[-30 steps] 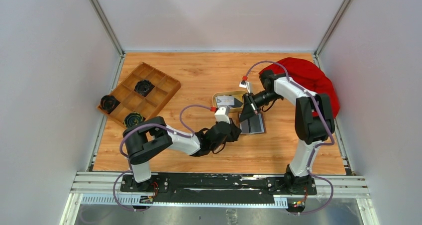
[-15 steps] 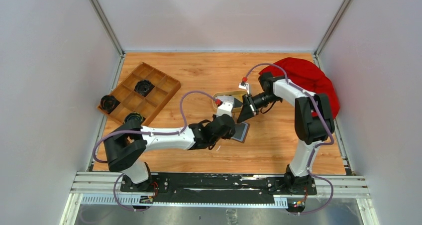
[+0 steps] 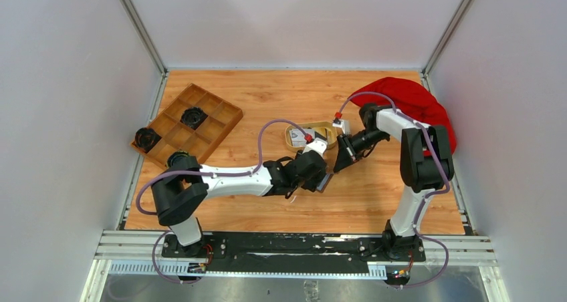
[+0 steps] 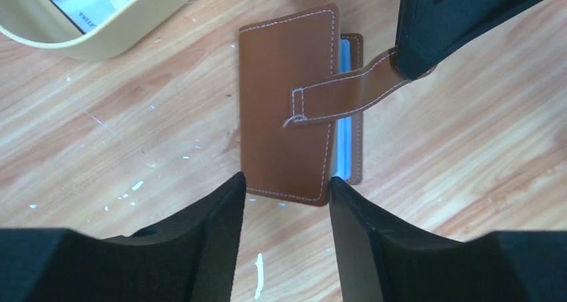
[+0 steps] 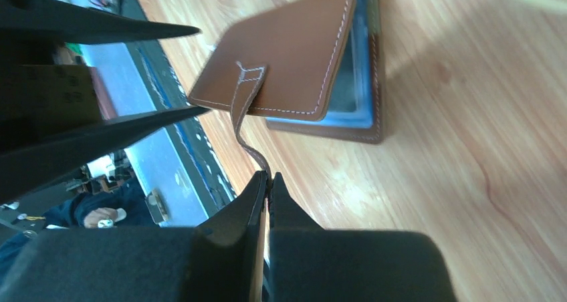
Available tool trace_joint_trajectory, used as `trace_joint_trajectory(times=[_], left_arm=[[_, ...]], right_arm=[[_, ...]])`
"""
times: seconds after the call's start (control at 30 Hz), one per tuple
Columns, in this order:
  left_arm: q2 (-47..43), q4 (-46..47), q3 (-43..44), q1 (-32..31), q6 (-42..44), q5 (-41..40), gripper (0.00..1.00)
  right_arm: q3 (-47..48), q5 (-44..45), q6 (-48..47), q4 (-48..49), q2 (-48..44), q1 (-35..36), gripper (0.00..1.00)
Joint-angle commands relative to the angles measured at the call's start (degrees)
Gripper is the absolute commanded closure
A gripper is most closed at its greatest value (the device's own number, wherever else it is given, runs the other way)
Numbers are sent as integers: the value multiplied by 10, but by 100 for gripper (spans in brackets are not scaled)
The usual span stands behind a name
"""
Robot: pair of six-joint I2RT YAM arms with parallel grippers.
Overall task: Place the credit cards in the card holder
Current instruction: Close the card holder at the center of the board.
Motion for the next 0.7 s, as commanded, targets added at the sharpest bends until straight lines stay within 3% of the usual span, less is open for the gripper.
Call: trace_joint_trajectory(times=[0.0, 0.13, 0.23, 0.37, 0.5, 0.67], left_arm=[[-42, 24, -15, -2, 26, 37, 43], [-97, 53, -57, -2, 66, 20, 26], [-139, 97, -105, -2, 91, -15, 1], [-148, 132, -133, 12, 83, -11, 0], [-117, 162, -139, 58, 23, 122, 1], [-71, 183, -141, 74, -65, 173, 7]], right_arm=[[-18, 104, -35, -35, 4, -8, 100], [-31, 153, -50, -37, 14, -8, 100], [-49, 187, -52, -30, 16, -9, 100], [-50, 202, -44, -17, 26, -8, 100], [-50, 230, -38, -4, 47, -5, 100], [-52, 243, -34, 3, 51, -2, 100]])
